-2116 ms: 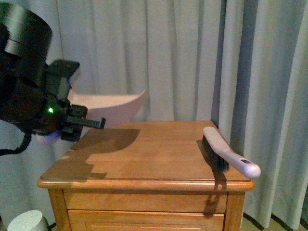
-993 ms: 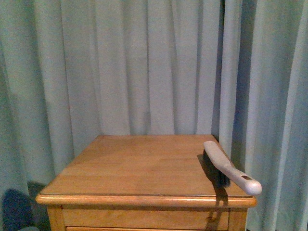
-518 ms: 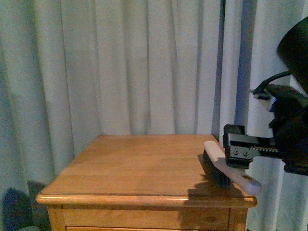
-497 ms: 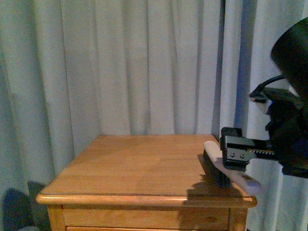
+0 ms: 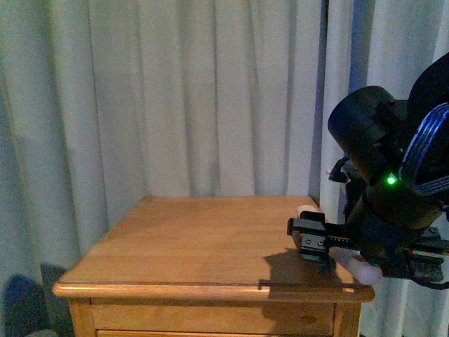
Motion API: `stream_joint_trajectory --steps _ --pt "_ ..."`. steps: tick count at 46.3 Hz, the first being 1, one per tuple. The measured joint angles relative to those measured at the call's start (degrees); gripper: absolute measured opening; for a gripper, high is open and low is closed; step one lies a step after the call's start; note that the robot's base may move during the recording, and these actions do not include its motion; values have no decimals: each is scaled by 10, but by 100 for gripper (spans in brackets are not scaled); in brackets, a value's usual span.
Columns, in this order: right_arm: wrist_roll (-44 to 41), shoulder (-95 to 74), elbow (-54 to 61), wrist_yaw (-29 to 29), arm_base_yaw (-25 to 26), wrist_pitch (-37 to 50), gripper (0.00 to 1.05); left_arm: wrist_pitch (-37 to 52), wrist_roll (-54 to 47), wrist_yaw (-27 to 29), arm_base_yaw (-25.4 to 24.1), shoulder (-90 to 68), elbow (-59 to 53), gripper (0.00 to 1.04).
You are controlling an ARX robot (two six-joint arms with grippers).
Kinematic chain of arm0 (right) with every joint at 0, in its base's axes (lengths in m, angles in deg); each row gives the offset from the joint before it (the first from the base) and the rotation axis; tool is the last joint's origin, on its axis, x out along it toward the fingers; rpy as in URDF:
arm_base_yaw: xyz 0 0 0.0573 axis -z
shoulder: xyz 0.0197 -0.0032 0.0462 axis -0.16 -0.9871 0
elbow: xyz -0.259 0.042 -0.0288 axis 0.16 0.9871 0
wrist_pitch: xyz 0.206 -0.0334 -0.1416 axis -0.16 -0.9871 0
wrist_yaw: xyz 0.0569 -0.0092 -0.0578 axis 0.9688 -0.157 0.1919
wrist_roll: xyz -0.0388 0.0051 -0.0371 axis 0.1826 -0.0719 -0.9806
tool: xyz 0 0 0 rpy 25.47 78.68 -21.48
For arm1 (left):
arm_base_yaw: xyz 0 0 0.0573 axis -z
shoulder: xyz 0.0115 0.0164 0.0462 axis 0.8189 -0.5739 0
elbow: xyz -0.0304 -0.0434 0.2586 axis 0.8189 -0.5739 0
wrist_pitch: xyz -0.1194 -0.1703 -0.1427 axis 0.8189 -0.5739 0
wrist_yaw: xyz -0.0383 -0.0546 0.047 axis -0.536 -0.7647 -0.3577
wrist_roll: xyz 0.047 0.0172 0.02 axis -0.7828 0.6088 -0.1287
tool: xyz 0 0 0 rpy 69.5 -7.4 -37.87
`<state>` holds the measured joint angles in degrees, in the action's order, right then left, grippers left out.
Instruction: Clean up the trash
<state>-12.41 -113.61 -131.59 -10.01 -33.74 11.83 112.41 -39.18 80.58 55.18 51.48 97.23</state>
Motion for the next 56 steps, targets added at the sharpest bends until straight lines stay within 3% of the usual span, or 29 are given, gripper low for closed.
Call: stream_joint_trajectory --steps 15,20,27,39,48,56 --pt "9 -16 -11 5 0 -11 21 0 0 0 0 0 0 27" --pt "-12 1 5 -6 1 32 20 0 0 0 0 0 0 27" --pt "-89 91 85 -36 -1 167 20 0 0 0 0 0 0 27" --pt "-229 344 268 -80 -7 365 19 0 0 0 0 0 0 27" --pt "-261 593 435 -130 11 340 19 0 0 0 0 0 0 27" --pt "-265 750 505 -188 -5 296 19 0 0 0 0 0 0 27"
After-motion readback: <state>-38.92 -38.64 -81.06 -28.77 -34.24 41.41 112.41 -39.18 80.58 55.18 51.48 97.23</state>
